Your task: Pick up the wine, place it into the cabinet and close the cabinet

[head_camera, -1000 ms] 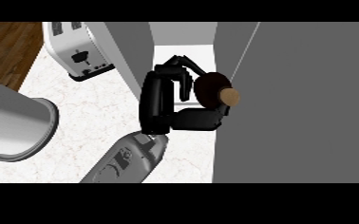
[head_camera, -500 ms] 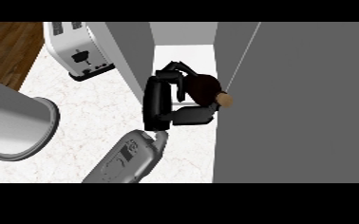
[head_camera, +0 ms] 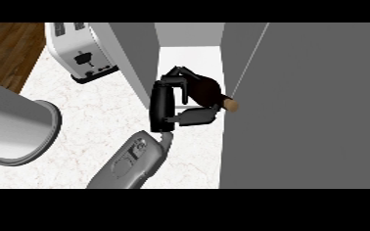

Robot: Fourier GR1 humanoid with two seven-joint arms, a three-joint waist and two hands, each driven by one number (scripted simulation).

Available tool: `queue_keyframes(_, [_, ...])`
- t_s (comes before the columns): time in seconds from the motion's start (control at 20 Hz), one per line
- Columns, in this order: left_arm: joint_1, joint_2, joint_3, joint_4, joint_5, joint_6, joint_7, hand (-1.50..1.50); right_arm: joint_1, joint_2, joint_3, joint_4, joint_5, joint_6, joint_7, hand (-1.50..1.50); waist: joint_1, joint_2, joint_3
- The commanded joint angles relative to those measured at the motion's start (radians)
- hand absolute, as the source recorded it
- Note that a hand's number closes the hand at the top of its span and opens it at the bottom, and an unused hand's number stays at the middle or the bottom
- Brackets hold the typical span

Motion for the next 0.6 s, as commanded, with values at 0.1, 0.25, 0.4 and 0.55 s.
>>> queue_keyframes(0.1, [-0.013,0.0,0.077,0.059,0.039,-0.052,-0.062,1.5,0.012,0.005,-0.025,-0.055,-0.059,-0.004,0.004,-1.5,0.005,0.001,0.0])
queue_keyframes(0.25, [-0.079,0.0,0.121,0.14,0.081,-0.044,-0.097,1.5,0.039,-0.006,-0.032,-0.177,-0.113,-0.017,0.07,-1.5,-0.01,0.001,0.0])
queue_keyframes(0.4, [-0.068,0.0,0.104,0.139,0.092,-0.053,-0.116,1.5,-0.031,0.003,-0.015,-0.113,-0.079,-0.047,0.076,-1.5,-0.001,0.001,0.0])
queue_keyframes(0.55, [-0.072,0.031,0.176,0.154,0.064,-0.137,-0.056,1.5,-0.014,-0.017,-0.033,-0.16,-0.115,-0.042,0.118,-1.5,0.003,-0.001,0.0])
